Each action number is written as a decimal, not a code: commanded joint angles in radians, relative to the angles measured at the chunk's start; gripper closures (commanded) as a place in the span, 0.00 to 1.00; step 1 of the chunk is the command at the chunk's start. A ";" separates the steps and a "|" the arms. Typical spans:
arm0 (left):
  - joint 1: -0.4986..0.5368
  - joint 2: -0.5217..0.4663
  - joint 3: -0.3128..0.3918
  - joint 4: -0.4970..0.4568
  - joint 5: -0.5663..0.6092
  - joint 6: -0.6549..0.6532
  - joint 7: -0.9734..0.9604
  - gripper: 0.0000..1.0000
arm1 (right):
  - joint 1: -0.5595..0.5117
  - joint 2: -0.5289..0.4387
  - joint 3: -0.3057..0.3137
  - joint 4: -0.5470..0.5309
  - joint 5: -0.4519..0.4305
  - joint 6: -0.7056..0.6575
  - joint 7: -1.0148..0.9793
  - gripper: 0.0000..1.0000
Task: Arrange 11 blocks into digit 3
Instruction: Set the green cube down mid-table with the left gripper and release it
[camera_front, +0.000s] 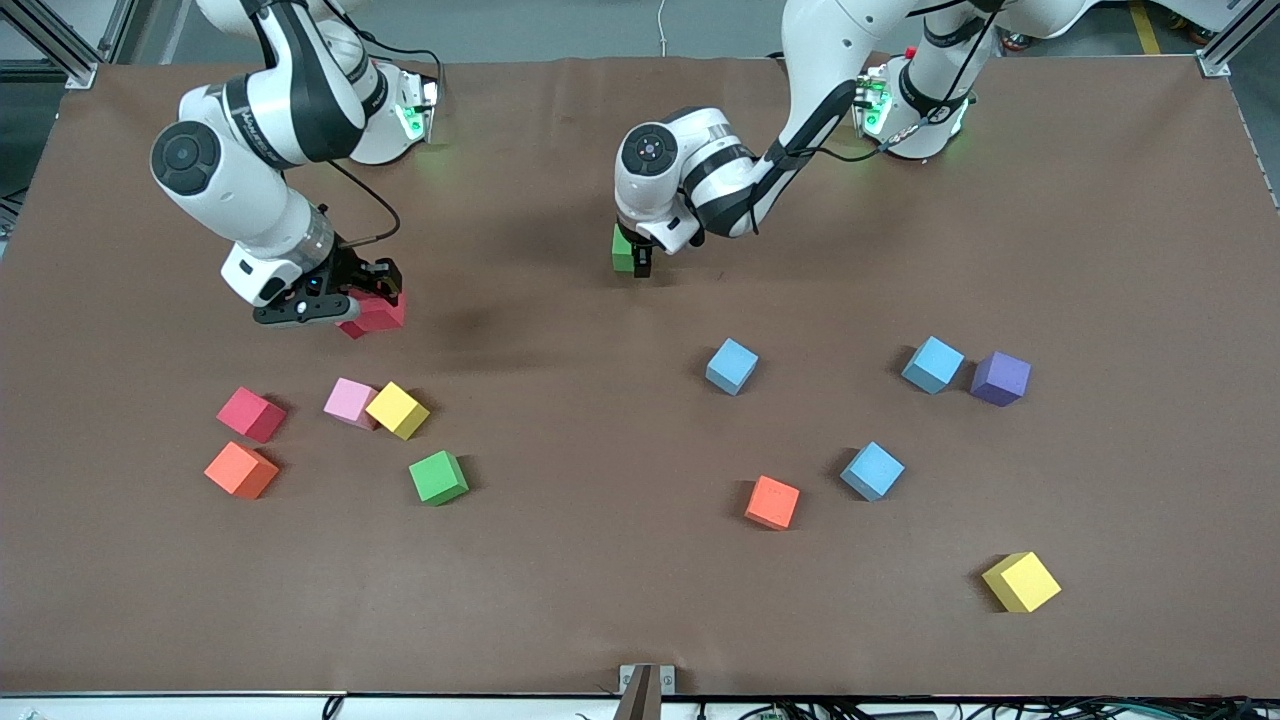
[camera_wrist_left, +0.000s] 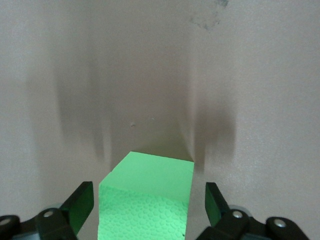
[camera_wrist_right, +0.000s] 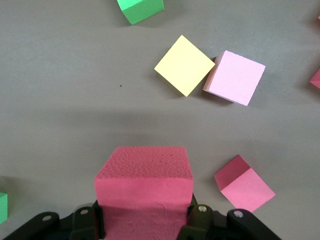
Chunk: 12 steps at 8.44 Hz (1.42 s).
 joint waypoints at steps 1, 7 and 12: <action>-0.011 -0.084 0.002 -0.018 0.015 -0.041 -0.032 0.01 | 0.016 -0.002 0.001 0.006 0.020 -0.008 0.023 0.87; 0.062 -0.178 0.005 0.063 0.060 -0.181 0.189 0.01 | 0.090 -0.002 0.001 0.028 0.020 -0.034 0.114 0.87; 0.286 -0.250 0.007 0.086 0.069 -0.230 0.590 0.00 | 0.251 0.006 0.001 0.028 0.017 -0.029 0.330 0.87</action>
